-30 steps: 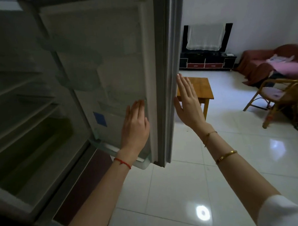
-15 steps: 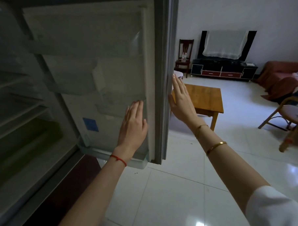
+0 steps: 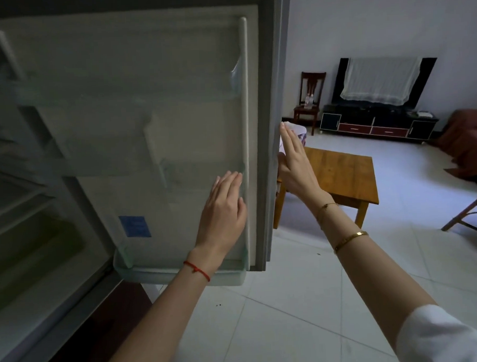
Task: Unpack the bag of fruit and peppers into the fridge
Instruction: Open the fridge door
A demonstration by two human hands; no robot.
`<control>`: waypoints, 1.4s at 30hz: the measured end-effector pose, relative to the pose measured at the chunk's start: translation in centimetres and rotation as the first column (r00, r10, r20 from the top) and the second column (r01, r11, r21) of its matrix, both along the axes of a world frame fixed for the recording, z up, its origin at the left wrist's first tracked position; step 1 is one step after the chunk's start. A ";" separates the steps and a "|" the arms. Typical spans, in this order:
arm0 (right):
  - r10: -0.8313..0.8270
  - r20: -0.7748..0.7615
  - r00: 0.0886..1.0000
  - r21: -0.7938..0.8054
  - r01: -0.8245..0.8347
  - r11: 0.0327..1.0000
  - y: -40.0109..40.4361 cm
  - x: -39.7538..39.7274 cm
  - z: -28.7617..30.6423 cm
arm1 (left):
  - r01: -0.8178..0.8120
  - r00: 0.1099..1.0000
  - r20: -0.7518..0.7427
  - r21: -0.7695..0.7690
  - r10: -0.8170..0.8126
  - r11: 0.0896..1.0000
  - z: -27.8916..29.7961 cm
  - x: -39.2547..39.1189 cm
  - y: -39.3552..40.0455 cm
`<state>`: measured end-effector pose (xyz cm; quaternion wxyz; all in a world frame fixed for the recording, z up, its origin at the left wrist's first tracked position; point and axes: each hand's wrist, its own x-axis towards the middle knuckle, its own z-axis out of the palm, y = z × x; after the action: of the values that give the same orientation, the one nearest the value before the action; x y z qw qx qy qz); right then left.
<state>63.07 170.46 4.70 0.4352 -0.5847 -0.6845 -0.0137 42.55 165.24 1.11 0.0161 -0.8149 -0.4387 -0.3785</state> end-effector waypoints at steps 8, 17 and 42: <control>0.068 -0.056 0.996 -0.053 -0.071 0.996 8.3 2.3 0.6 | -0.053 0.997 -0.049 0.000 0.053 0.999 0.2 3.7 5.9; 0.167 -0.085 0.982 -0.067 -0.173 0.983 16.5 3.8 1.3 | -0.154 0.987 -0.048 -0.052 0.152 0.987 0.6 6.9 11.4; 0.438 -0.068 0.896 -0.131 -0.443 0.887 27.4 6.2 2.3 | -0.458 0.881 -0.183 -0.108 0.435 0.882 1.4 12.0 18.3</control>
<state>69.25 197.82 6.99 0.3962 -0.4439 -0.7905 0.1450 54.59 183.53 2.46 0.0761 -0.7171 -0.6394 -0.2668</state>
